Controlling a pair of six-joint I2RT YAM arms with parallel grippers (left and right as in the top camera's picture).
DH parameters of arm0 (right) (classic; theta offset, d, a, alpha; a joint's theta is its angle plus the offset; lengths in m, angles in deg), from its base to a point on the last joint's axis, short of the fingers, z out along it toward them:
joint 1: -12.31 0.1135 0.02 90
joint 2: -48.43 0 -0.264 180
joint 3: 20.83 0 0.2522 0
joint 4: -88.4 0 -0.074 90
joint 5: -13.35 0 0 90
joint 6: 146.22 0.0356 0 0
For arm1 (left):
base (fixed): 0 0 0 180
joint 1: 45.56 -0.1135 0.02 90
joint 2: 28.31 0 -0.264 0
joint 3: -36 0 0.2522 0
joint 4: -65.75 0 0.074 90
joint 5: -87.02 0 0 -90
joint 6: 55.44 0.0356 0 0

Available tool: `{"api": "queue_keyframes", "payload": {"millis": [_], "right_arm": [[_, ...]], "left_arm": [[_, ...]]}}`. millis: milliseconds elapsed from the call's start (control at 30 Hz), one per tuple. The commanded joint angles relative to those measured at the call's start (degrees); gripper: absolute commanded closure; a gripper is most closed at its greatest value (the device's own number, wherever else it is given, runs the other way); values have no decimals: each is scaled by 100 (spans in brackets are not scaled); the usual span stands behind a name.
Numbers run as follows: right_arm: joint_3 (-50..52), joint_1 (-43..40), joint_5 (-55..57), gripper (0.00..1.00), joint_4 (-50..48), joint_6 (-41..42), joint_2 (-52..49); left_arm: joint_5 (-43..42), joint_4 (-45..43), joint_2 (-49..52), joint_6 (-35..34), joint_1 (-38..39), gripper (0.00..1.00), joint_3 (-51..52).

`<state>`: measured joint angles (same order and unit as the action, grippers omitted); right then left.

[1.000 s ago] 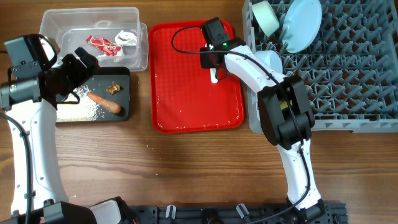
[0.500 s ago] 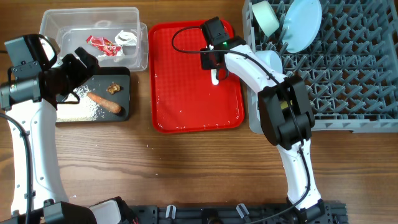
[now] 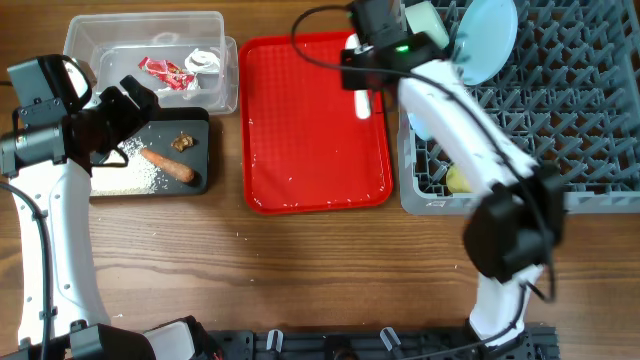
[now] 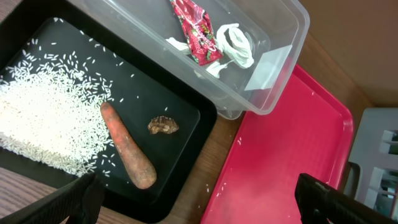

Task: Sort waste into correct bins and load items into the dishwasher rack
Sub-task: 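Carry the spoon with the right gripper and lay it in the rack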

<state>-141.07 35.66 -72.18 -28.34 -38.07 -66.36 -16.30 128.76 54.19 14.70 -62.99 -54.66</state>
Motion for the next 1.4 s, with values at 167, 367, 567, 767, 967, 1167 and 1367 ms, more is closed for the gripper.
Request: {"api": "queue_keyframes", "payload": {"millis": [167, 367, 567, 767, 967, 1167, 1367], "right_arm": [[17, -1495, 168, 96, 1735, 166, 732], [50, -2118, -146, 96, 2140, -184, 732], [52, -2164, 186, 95, 1880, -761, 732], [87, -2527, 293, 95, 1969, 221, 730], [109, -2568, 485, 96, 2090, 2033, 730], [435, -2568, 1683, 78, 2009, 5261, 719], [1141, -2568, 1735, 47, 1377, 5952, 715]], "left_arm": [[-7, -11, 2, -11, -26, 0, -37], [-7, -11, 2, -11, -26, 0, -37], [-7, -11, 2, -11, -26, 0, -37], [-7, -11, 2, -11, -26, 0, -37], [-7, -11, 2, -11, -26, 0, -37], [-7, -11, 2, -11, -26, 0, -37], [-7, -11, 2, -11, -26, 0, -37]]}}
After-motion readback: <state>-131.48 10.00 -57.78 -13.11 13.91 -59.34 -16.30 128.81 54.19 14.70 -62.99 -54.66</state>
